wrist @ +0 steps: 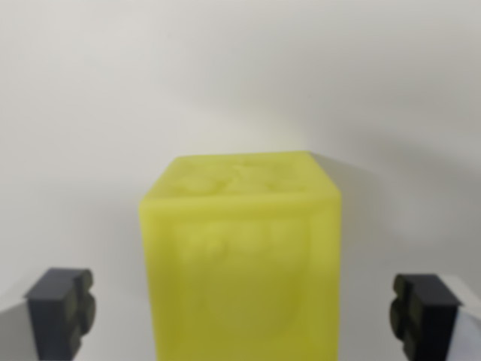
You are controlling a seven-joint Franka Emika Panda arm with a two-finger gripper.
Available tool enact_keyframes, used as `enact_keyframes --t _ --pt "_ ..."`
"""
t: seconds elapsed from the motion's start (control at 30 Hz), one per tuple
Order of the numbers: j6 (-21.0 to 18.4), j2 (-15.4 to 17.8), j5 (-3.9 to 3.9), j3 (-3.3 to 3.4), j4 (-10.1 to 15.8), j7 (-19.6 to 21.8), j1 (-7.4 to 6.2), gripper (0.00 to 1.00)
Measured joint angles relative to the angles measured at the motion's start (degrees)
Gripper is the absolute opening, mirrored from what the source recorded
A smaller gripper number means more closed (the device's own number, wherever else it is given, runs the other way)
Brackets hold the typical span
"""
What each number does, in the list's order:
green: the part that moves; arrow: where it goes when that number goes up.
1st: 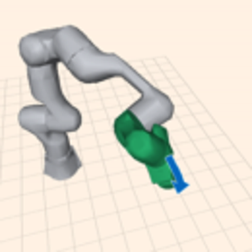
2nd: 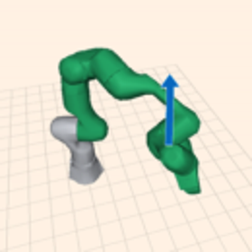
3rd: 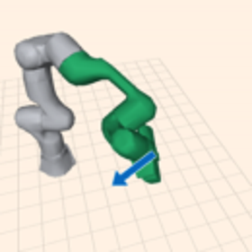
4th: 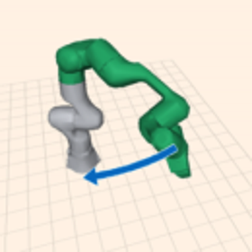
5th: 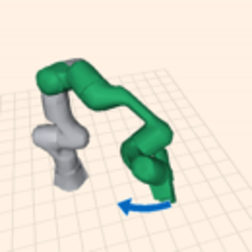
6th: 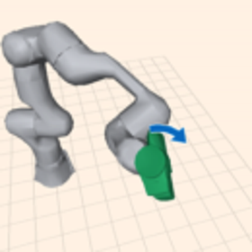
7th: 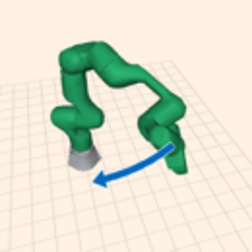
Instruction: Pick yellow cube
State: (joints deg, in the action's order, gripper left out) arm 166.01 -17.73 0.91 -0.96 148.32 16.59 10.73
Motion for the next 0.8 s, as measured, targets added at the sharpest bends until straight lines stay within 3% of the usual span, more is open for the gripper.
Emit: enact_keyframes --t 0.57,0.6,0.8 --pt "4.81 -6.67 1.35 0.05 -1.81 0.66 0.29 1.0" --pt "4.82 -6.7 1.57 -0.01 -1.84 0.81 0.42 0.0" --pt "3.99 -5.5 1.53 -0.09 -1.48 0.72 0.46 0.0"
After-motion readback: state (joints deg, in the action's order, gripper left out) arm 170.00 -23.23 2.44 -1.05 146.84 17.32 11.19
